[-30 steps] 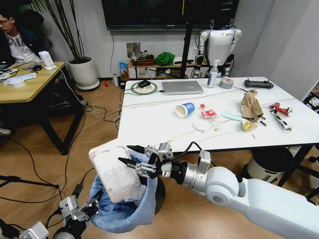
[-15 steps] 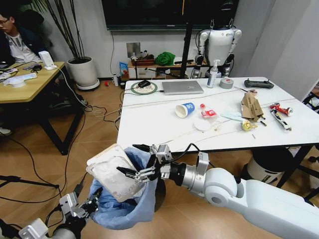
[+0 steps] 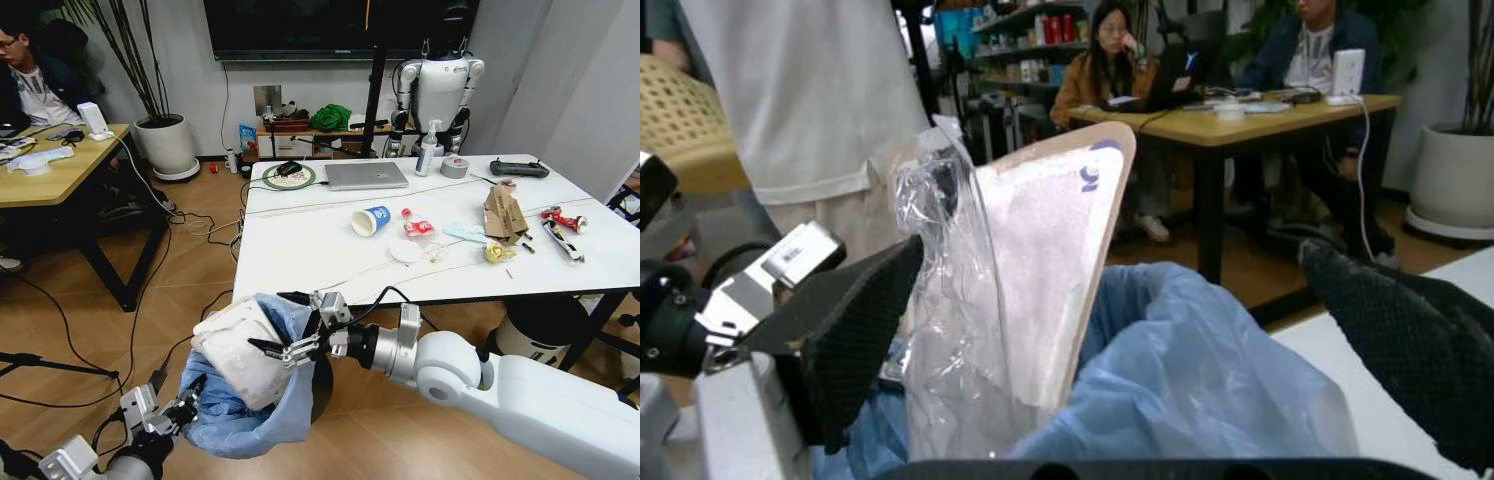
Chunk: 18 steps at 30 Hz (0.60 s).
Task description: Pick up the trash bin and place the trash from the table into it.
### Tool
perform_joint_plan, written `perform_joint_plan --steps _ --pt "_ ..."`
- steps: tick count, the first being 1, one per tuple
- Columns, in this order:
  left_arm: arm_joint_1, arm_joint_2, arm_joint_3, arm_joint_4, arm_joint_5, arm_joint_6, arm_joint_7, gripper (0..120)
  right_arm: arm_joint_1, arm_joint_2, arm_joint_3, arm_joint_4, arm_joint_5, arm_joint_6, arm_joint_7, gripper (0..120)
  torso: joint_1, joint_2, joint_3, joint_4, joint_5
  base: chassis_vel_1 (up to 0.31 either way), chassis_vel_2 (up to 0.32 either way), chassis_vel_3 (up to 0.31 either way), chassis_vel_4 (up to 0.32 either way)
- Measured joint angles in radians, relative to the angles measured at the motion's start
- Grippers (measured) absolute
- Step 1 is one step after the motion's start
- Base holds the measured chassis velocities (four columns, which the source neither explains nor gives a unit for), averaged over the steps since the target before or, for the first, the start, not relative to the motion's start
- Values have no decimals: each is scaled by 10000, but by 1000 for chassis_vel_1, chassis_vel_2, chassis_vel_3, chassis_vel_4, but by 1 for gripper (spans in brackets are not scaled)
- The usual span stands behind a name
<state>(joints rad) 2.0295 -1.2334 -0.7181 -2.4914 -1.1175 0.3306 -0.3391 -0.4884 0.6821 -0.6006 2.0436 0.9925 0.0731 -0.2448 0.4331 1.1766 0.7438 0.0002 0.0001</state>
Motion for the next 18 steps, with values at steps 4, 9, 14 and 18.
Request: perform_joint_plan --steps 4,9,14,18 --pt "-11 10 13 47 3 1 -3 0 -67 -230 104 -182 -95 110 -192 100 0 0 0 0 0 0 0 0 0" --pt "-96 73 -16 63 -79 1 -40 0 -164 -574 223 -466 -202 276 -450 100 0 0 0 -1 0 0 0 0 0" --pt "-117 86 -15 82 -99 1 -57 0 -270 -811 334 -480 -215 372 -534 100 0 0 0 -1 -1 0 0 0 0" --pt "-118 84 -1 82 -95 2 -56 0 -349 -858 436 -476 -209 435 -541 100 0 2 0 -1 1 0 0 0 0"
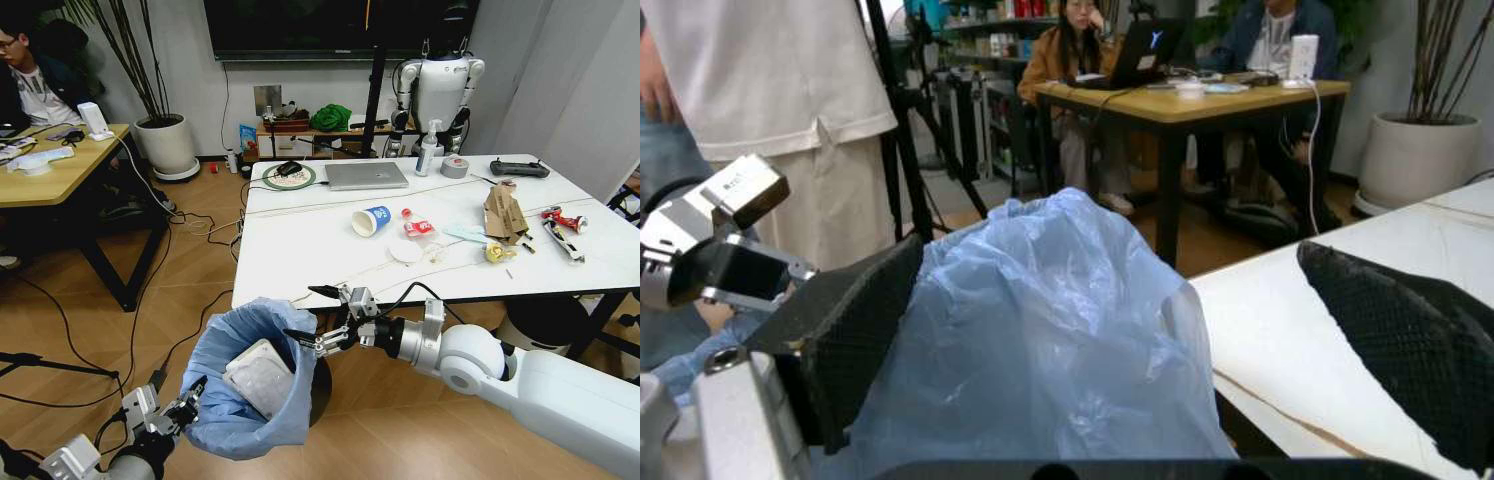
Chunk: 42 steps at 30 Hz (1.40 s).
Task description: Pick up the trash bin and place the trash from the table into it.
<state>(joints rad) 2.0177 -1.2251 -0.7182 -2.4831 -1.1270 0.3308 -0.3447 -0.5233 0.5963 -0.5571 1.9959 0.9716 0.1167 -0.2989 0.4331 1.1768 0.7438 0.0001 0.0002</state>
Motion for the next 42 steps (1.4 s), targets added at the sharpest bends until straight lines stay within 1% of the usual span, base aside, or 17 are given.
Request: perform_joint_plan --steps 8,11,13,14,16,17,20,21,24,26,29,31,33,34,37,40,42 --pt "77 -6 59 121 168 -8 4 0 181 372 798 -422 569 21 512 100 0 0 0 3 -2 0 0 0 0" --pt "77 36 43 126 328 -17 25 0 72 593 1580 -972 728 -15 880 100 0 0 0 2 -2 0 0 0 0" --pt "50 83 37 126 572 -20 39 0 -165 817 2311 -1484 798 -179 1260 100 0 0 0 2 0 0 0 0 0" --pt "50 83 37 126 572 -20 39 0 -165 817 2311 -1484 798 -179 1260 100 0 0 0 2 0 0 0 0 0" --pt "19 112 55 139 760 -24 45 0 -310 950 2711 -1754 809 -259 1550 100 0 0 0 1 -1 0 0 0 0" --pt "-2 175 93 157 851 -25 48 0 -471 1087 3100 -1991 819 -364 1980 100 0 0 0 1 0 0 0 0 0" --pt "-62 394 126 220 850 -25 72 0 -705 1238 3619 -2295 848 -501 2584 100 0 0 0 0 0 0 0 0 0" --pt "-62 394 126 220 850 -25 72 0 -705 1238 3619 -2295 848 -501 2584 100 0 0 0 0 0 0 0 0 0" --pt "-205 682 121 289 655 -22 82 0 -832 1289 3928 -2534 793 -598 3192 100 0 0 0 0 -2 0 0 0 0" --pt "-284 907 163 350 511 -7 94 0 -850 1292 3969 -2777 573 -531 3508 100 0 0 0 0 -3 0 0 0 0" --pt "-352 1136 247 459 429 6 131 0 -837 1302 3884 -3074 437 -445 3509 100 0 0 0 0 -2 0 0 0 0" --pt "-401 1258 282 526 353 9 143 0 -793 1380 3833 -3314 437 -658 3494 100 0 0 0 -1 -3 0 0 0 0" --pt "-488 1445 305 615 195 12 153 0 -626 1563 3685 -3848 438 -1363 3452 100 0 -1 1 0 -2 0 0 0 0" --pt "-488 1445 305 615 195 12 153 0 -626 1563 3685 -3848 438 -1363 3452 100 0 -1 1 0 -2 0 0 0 0" --pt "-559 1614 309 681 50 15 154 0 -238 1715 3314 -4534 447 -1962 3425 100 0 -1 1 1 -1 0 0 0 0" --pt "-643 1677 308 721 -29 16 157 0 201 1817 2879 -4991 450 -2296 3410 100 0 -1 1 0 -3 0 0 0 0" --pt "-652 1679 309 726 -38 15 157 0 261 1835 2815 -5057 446 -2329 3407 100 0 -1 0 1 -3 0 0 0 0"
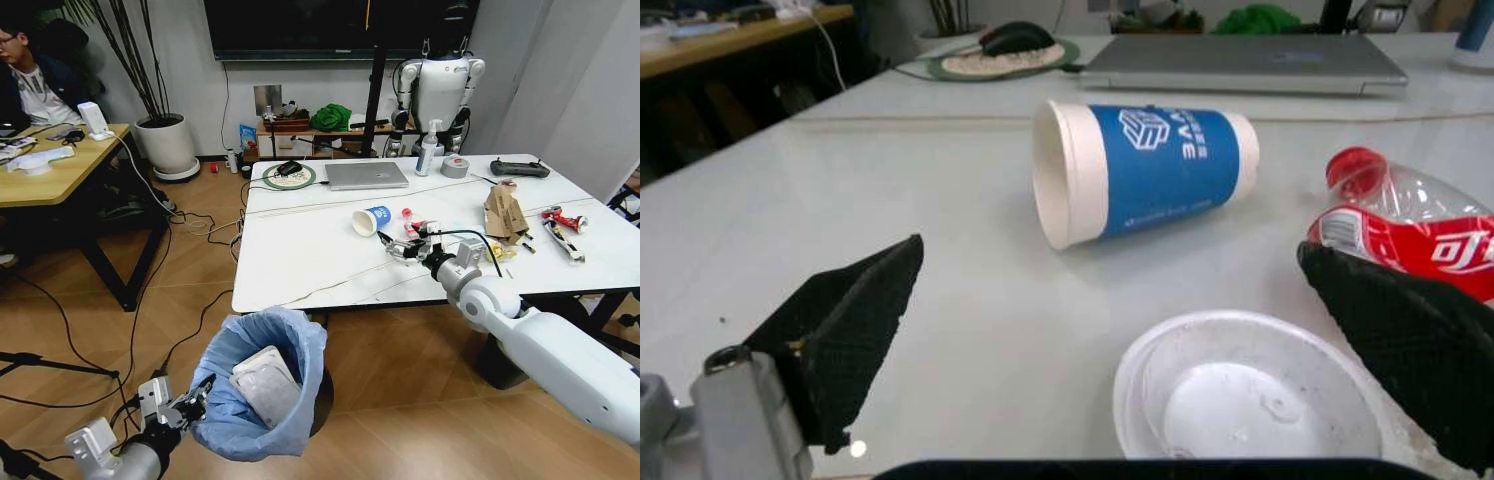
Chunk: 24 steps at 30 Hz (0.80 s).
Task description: Pick up the trash bin and place the trash from the table into it.
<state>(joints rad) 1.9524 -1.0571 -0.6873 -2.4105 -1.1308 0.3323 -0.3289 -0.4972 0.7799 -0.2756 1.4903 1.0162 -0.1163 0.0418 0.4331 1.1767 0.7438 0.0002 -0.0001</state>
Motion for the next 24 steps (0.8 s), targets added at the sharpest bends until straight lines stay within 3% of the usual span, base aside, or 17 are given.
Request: perform_joint_plan --steps 4,13,22,24 --pt "-94 -20 50 78 -18 4 12 0 397 89 -617 -522 -53 -379 -106 100 0 0 0 2 1 0 0 0 0" --pt "-159 -64 134 152 -8 12 10 0 450 105 -840 -884 -122 -553 -368 99 0 0 -1 0 0 0 0 0 0" --pt "-157 -97 78 112 0 12 7 0 386 116 -801 -978 -168 -505 -480 66 0 0 -1 0 0 0 0 0 0" --pt "-155 -98 83 104 3 11 6 0 384 119 -798 -981 -177 -498 -480 64 0 0 -1 -1 0 0 0 0 0"
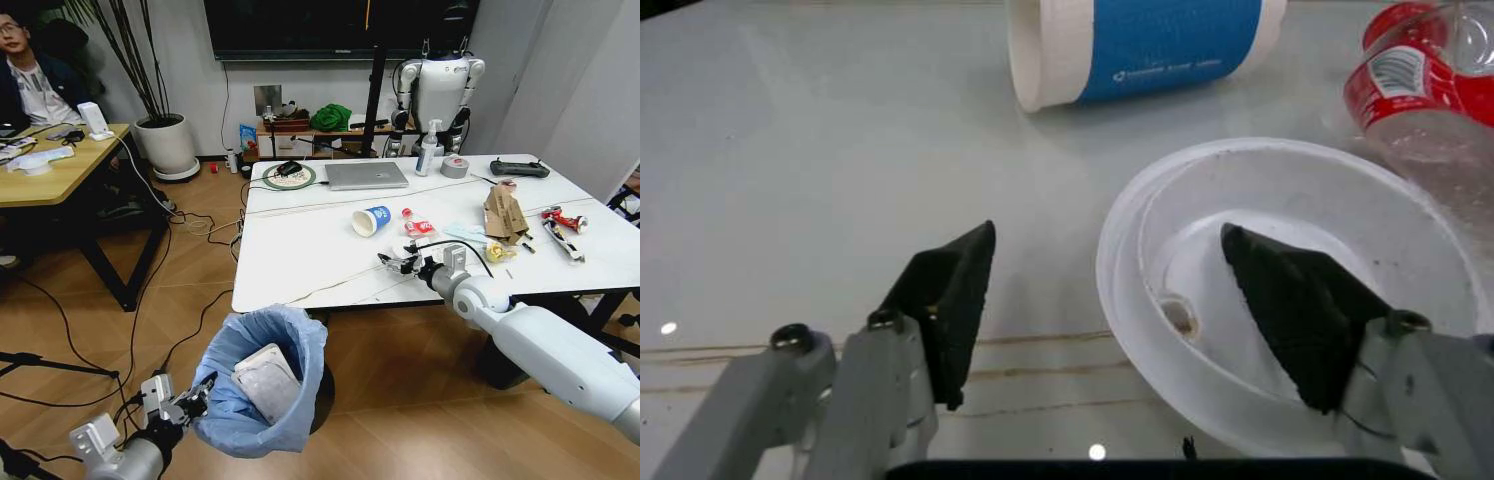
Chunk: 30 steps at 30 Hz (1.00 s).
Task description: Pick up the trash bin and place the trash from the table into it.
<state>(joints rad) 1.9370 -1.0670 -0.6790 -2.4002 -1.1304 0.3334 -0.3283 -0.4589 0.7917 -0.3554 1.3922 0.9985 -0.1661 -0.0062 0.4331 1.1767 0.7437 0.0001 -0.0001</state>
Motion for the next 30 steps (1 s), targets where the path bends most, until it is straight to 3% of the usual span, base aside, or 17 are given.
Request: perform_joint_plan --steps 4,6,10,16,30 --pt "13 26 35 -4 16 0 -2 0 -24 11 2 6 -21 55 -2 44 0 0 0 0 0 0 0 0 0" --pt "12 38 39 -4 15 0 -2 0 -35 11 2 8 -21 62 -3 43 0 0 0 1 0 0 0 0 0" --pt "-12 168 106 1 -36 0 -2 0 -250 -7 120 93 -25 124 12 26 0 1 -1 1 -1 0 0 0 0" --pt "-187 699 274 143 -314 0 -31 0 -530 -133 245 261 -56 322 65 4 -4 1 -1 1 0 0 0 0 0" --pt "-649 1793 458 314 -991 8 -137 0 -441 -242 333 951 548 862 39 0 1 -3 3 2 0 0 0 0 0"
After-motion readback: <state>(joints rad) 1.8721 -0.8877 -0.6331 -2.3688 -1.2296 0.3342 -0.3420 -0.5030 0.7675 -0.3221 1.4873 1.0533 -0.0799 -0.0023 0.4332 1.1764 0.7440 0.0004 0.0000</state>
